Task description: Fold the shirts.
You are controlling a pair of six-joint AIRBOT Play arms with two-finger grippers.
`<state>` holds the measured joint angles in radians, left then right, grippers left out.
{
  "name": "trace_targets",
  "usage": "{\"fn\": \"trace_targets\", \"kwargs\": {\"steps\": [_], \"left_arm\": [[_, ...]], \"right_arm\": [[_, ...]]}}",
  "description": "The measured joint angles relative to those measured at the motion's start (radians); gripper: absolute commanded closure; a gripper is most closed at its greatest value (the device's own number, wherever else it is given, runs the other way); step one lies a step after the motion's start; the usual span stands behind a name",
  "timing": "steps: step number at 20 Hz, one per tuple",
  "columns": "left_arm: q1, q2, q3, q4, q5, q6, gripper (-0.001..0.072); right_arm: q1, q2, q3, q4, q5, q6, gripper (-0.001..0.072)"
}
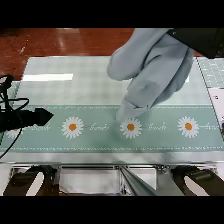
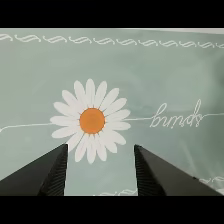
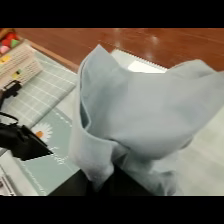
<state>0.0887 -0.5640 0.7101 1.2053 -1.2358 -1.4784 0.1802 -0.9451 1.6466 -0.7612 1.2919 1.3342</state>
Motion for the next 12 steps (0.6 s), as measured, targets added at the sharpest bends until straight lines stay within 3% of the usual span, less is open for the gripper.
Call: {"fn": "trace_targets", "kwargs": {"steps": [5, 12], "left_arm": [[0.001, 0.004, 0.000, -0.024, 0.025, -0.003, 0.0199], [0.002, 0.004, 0.000, 0.012, 0.032, 0.000, 0.0199]], "right_arm": [[0.232, -0.108, 0.026, -0.017, -0.013, -0.006, 0.0681], [0.475, -0.338, -0.043, -0.116, -0.064, 0.070, 0.0681]]}}
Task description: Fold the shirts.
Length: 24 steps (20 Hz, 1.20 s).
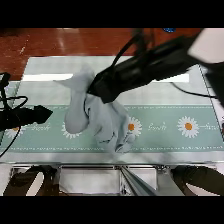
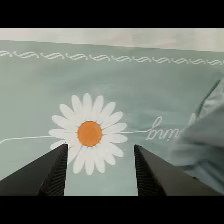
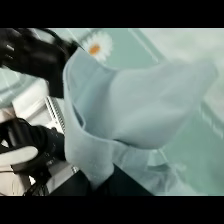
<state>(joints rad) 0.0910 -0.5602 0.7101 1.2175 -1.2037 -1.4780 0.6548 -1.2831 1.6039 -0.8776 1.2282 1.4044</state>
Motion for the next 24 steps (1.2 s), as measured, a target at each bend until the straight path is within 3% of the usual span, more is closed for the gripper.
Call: {"fn": "trace_targets", "kwargs": {"steps": [5, 6, 7, 8, 15, 21, 24], "left_arm": [[0.000, 0.000, 0.000, 0.051, -0.012, 0.000, 0.0199], [0.000, 0.000, 0.000, 0.052, -0.013, 0.000, 0.0199], [0.000, 0.000, 0.000, 0.051, -0.013, 0.000, 0.0199], [0.000, 0.000, 0.000, 0.050, -0.013, 0.000, 0.0199], [-0.002, -0.003, -0.003, 0.030, -0.030, -0.001, 0.0199], [0.004, -0.082, -0.203, -0.052, -0.042, -0.021, 0.0199], [0.005, -0.147, -0.342, -0.233, 0.032, 0.075, 0.0199]], "right_arm": [[0.042, -0.068, -0.253, -0.013, -0.098, 0.023, 0.0680], [0.047, -0.080, -0.307, -0.009, -0.128, 0.026, 0.0632], [0.052, -0.094, -0.348, 0.002, -0.151, 0.029, 0.0423], [0.056, -0.111, -0.381, 0.014, -0.176, 0.029, 0.0299], [-0.060, -0.127, -0.416, 0.013, -0.177, 0.033, 0.0296], [-0.502, 0.172, -0.472, -0.177, -0.092, 0.077, 0.0301], [-0.713, 0.335, -0.664, -0.220, -0.070, 0.094, 0.0301]]}}
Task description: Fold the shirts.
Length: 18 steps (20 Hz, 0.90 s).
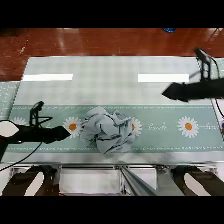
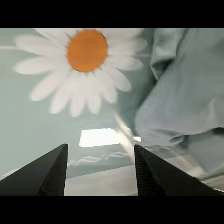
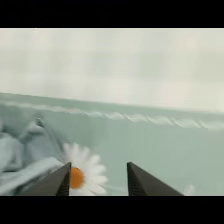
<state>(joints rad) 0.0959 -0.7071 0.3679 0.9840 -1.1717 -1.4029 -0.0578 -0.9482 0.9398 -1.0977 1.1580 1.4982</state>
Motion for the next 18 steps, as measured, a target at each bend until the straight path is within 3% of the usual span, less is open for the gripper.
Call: {"fn": "trace_targets", "kwargs": {"steps": [4, 9, 12, 13, 14, 15, 18], "left_arm": [[-0.011, -0.083, -0.073, -0.228, 0.083, 0.187, 0.0199], [-0.112, -0.220, -0.093, -0.357, 0.127, 0.388, 0.0199], [-0.206, -0.300, -0.093, -0.407, 0.174, 0.454, 0.0220], [-0.233, -0.325, -0.088, -0.420, 0.193, 0.466, 0.0360], [-0.252, -0.345, -0.079, -0.422, 0.215, 0.475, 0.0577], [-0.266, -0.364, -0.066, -0.412, 0.232, 0.480, 0.0689], [-0.287, -0.394, -0.011, -0.420, 0.248, 0.488, 0.0691]], "right_arm": [[-0.135, 0.141, -0.286, 0.108, 0.023, -0.056, 0.0302], [-0.163, 0.192, -0.515, 0.266, 0.034, -0.116, 0.0302], [-0.127, 0.198, -0.576, 0.304, 0.035, -0.122, 0.0302], [-0.101, 0.199, -0.589, 0.311, 0.034, -0.119, 0.0302], [-0.072, 0.200, -0.599, 0.314, 0.030, -0.111, 0.0302], [-0.034, 0.200, -0.606, 0.315, 0.020, -0.092, 0.0302], [0.091, 0.196, -0.618, 0.284, -0.033, -0.014, 0.0302]]}}
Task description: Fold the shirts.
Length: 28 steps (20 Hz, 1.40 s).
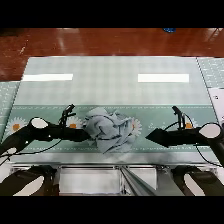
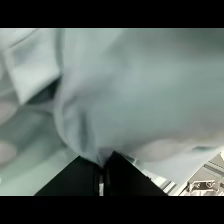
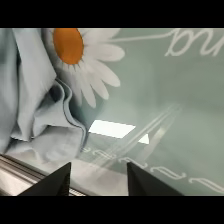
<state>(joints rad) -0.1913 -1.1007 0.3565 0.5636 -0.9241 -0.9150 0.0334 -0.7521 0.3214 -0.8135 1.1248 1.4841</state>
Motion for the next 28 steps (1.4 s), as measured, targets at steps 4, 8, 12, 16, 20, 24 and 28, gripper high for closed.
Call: {"fn": "trace_targets", "kwargs": {"steps": [4, 8, 12, 16, 20, 24, 28], "left_arm": [[-0.009, -0.013, 0.072, -0.008, -0.009, 0.000, 0.0691], [-0.011, -0.016, 0.103, -0.009, -0.014, -0.016, 0.0691], [-0.006, -0.017, 0.114, -0.003, -0.018, -0.026, 0.0691], [0.086, -0.008, 0.179, 0.002, -0.107, -0.045, 0.0692], [0.312, 0.037, 0.412, 0.003, -0.264, -0.065, 0.0692], [0.518, 0.111, 0.753, -0.066, -0.341, -0.139, 0.0692], [0.623, 0.232, 1.063, -0.117, -0.343, -0.175, 0.0692]], "right_arm": [[0.163, -0.075, -0.006, -0.003, -0.121, 0.058, 0.0302], [0.295, -0.220, 0.002, 0.141, -0.260, -0.020, 0.0308], [0.371, -0.373, 0.064, 0.301, -0.337, -0.169, 0.0681], [0.357, -0.404, 0.210, 0.320, -0.291, -0.277, 0.0681], [0.218, -0.280, 0.486, 0.164, -0.180, -0.224, 0.0681], [0.044, -0.148, 0.872, 0.031, -0.050, -0.166, 0.0681], [-0.061, -0.036, 1.221, -0.068, 0.048, -0.125, 0.0681]]}}
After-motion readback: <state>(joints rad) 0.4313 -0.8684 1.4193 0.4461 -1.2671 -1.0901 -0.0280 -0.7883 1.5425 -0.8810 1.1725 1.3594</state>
